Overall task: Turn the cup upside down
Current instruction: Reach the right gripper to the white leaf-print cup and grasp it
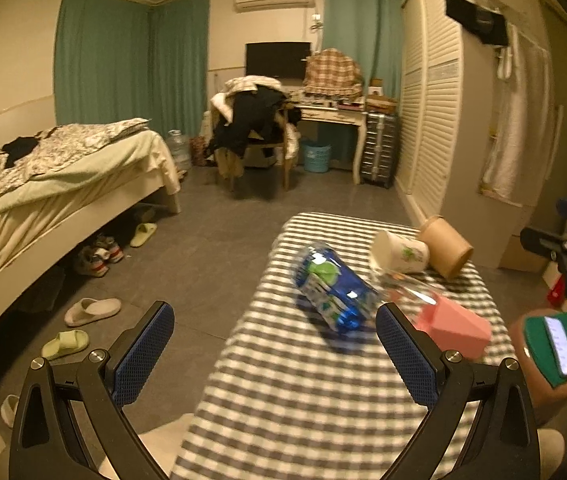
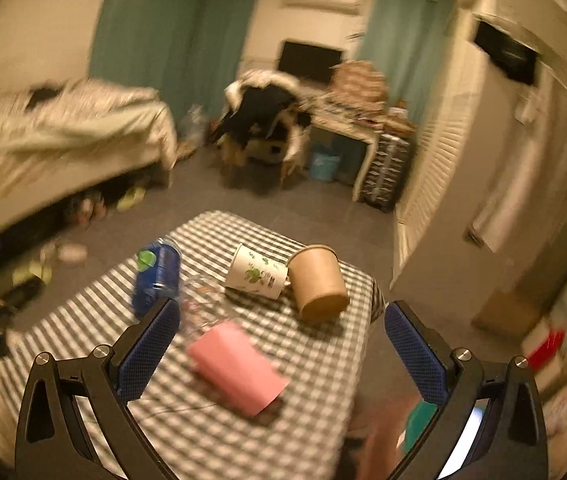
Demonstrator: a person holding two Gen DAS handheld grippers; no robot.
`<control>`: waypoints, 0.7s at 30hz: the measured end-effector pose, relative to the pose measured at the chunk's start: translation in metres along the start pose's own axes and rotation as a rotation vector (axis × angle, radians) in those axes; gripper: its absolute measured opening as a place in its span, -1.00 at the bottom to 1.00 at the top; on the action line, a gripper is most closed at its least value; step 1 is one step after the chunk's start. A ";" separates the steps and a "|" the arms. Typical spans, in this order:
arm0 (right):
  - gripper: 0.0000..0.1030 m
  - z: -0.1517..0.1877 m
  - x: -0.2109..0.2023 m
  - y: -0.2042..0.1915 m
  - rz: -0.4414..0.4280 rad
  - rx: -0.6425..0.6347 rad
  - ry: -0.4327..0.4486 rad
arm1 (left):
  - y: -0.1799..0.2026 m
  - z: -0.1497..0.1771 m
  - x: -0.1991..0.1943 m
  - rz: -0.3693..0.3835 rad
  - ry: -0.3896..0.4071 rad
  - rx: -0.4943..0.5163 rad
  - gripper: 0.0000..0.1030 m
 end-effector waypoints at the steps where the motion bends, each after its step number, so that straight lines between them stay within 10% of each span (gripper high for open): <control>1: 0.99 -0.008 0.012 0.003 -0.022 -0.038 -0.014 | -0.001 -0.003 0.005 -0.015 -0.003 -0.005 1.00; 15: 0.97 -0.026 0.197 -0.015 -0.208 -0.423 -0.346 | -0.010 -0.027 0.103 -0.122 -0.098 -0.030 1.00; 21: 0.64 -0.011 0.252 -0.026 -0.291 -0.508 -0.474 | -0.022 -0.019 0.134 -0.128 -0.148 -0.065 1.00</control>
Point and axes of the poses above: each gripper's, at about its wrist camera, not at the fingertips, and x roughly the way its jaws point, y to its right, z to its underside, the point moved 4 cm from there along x, roughly the way its jaws point
